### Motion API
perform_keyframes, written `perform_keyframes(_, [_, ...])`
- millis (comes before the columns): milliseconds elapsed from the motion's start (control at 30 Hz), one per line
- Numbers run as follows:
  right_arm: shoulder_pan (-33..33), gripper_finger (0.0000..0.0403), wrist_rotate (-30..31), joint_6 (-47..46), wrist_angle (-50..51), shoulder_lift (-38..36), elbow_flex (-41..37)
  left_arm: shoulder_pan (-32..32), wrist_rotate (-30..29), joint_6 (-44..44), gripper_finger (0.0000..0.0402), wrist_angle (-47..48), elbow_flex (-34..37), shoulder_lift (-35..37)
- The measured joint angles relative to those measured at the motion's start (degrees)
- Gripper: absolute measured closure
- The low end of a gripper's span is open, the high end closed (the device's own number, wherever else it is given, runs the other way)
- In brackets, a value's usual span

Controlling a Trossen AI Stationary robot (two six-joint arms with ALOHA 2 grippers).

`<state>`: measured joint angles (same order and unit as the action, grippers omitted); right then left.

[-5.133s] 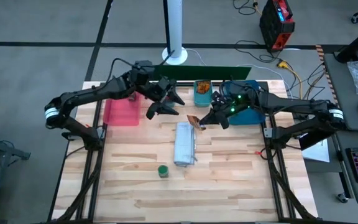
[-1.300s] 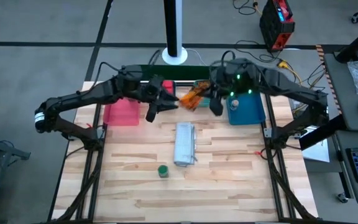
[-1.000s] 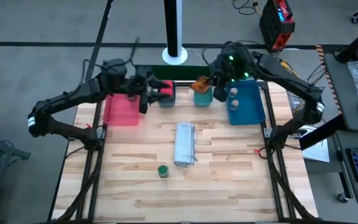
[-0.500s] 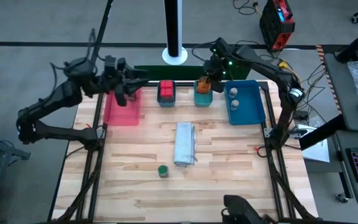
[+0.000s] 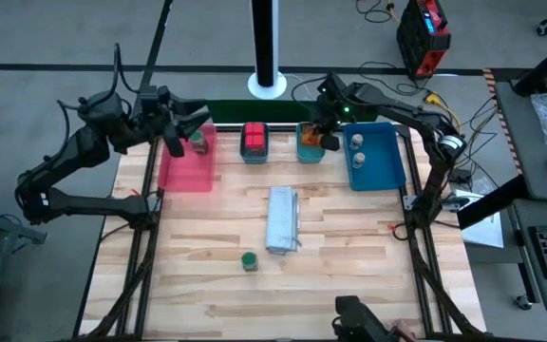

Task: Sort spices by type
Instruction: Put the orange seasoning pack into the green bin

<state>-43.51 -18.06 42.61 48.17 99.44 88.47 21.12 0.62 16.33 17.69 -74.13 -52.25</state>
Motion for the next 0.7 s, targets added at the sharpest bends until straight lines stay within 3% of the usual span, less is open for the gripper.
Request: perform_keyframes(700, [0.13, 0.0394, 0.09, 1.07, -8.31, 0.17, -7.21, 0.0, -1.64, -2.31, 0.0198, 0.44, 0.0, -3.98])
